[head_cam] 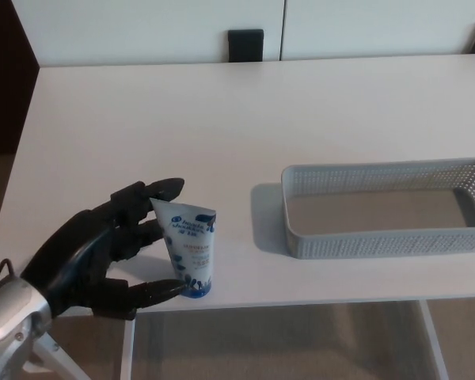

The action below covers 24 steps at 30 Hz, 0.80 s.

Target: The robot walks towards a table in front, picks a shampoo with left hand and puts it in a small grey container

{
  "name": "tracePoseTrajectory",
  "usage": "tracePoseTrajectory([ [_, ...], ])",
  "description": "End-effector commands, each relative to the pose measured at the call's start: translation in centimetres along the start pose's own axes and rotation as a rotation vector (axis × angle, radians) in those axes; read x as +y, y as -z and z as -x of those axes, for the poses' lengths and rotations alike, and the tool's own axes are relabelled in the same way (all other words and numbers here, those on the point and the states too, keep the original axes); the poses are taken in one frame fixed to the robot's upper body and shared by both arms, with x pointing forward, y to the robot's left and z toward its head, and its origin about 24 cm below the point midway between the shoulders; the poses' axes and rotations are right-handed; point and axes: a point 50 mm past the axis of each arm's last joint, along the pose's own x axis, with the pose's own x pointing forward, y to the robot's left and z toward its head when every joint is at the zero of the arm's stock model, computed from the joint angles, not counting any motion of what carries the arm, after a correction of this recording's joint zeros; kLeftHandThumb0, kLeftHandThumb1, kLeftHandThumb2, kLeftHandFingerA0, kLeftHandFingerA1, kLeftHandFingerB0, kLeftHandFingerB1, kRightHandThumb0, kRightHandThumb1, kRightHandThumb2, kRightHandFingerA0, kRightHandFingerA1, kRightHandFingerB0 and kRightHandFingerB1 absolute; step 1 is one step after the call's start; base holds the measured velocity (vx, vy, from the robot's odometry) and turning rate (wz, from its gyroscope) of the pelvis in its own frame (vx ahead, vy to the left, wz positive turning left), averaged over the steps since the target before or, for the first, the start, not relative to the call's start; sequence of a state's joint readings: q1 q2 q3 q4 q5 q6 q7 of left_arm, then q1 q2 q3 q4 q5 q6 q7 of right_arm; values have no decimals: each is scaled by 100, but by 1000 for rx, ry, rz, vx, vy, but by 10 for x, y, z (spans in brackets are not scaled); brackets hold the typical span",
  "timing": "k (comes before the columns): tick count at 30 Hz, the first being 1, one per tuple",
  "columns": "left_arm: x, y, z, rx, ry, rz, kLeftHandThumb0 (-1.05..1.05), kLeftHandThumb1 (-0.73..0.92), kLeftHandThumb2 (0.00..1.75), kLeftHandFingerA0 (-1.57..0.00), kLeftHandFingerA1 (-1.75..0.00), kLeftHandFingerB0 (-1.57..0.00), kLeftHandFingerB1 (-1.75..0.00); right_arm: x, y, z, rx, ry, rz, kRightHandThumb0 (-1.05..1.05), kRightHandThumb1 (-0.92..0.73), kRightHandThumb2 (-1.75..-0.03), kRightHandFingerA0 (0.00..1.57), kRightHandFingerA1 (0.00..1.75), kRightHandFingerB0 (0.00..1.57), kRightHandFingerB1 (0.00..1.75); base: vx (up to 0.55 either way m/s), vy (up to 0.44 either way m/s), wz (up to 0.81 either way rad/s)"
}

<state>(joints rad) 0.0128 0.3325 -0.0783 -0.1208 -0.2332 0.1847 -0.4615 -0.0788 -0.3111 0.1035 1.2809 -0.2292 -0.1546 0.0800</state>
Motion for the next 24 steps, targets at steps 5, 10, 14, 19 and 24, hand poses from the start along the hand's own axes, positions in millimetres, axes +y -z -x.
tracePoseTrajectory([
  [5, -3, 8, -5, 47, 3, 32, -35, 39, 65, -3, -28, -4, -19, -1, -1, 0, 0, 3, -1, -29, -68, -60, 69, 44, 56, 40, 0, 0, 0],
  [10, -7, 9, -10, 74, 16, 23, -34, 45, 54, -2, -26, 0, -23, -1, -3, -1, -10, 5, -12, -29, -68, -60, 68, 44, 57, 40, 0, 0, 0],
  [14, -12, 10, -11, 82, 30, 0, -32, 46, 54, -2, -27, 0, -23, -1, -4, -1, -8, 5, -29, -27, -67, -60, 67, 44, 55, 40, 0, 0, 0],
  [19, -15, 15, -12, 83, 51, 19, -32, 40, 67, -1, -24, -2, -18, -1, -4, -1, -11, 1, -27, -29, -68, -60, 68, 44, 57, 40, 0, 0, 0],
  [24, -18, 17, -13, 88, 59, 20, -32, 46, 54, -2, -27, 0, -23, -1, -4, -1, -8, 2, -26, -28, -68, -60, 68, 44, 57, 40, 0, 0, 0],
])
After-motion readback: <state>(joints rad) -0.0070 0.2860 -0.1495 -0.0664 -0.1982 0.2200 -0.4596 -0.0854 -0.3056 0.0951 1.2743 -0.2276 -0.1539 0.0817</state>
